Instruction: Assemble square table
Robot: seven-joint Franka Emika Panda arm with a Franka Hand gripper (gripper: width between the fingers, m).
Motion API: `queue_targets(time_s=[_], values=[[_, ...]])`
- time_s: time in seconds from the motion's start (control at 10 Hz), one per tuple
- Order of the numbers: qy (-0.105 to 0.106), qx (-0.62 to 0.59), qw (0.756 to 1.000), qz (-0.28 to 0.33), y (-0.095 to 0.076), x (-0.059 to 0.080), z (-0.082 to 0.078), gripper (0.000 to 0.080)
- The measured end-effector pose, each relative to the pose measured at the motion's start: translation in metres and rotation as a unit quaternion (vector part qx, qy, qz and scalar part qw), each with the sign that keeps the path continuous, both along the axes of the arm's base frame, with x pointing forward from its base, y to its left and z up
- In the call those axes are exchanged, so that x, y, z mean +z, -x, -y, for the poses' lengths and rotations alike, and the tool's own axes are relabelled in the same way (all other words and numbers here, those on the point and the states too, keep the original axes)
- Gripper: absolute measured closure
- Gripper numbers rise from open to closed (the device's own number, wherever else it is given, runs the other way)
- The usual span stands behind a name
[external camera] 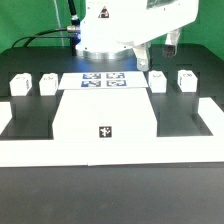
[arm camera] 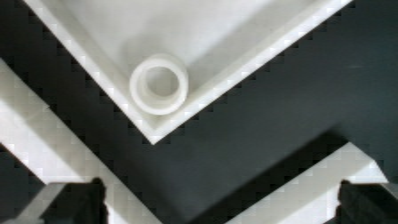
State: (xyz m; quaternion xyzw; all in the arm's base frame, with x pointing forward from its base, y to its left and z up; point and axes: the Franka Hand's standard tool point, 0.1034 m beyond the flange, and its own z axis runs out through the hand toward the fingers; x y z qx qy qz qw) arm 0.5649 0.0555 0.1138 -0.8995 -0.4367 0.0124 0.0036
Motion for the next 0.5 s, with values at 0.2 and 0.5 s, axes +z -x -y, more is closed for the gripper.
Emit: queue_targets(time_s=[0.2, 0.5], values=[[0.0, 0.0, 1.0, 0.0, 0.0, 0.0, 0.0, 0.015], [0.0, 0.0, 1.0, 0.0, 0.0001, -0.0003, 0.0, 0.015]])
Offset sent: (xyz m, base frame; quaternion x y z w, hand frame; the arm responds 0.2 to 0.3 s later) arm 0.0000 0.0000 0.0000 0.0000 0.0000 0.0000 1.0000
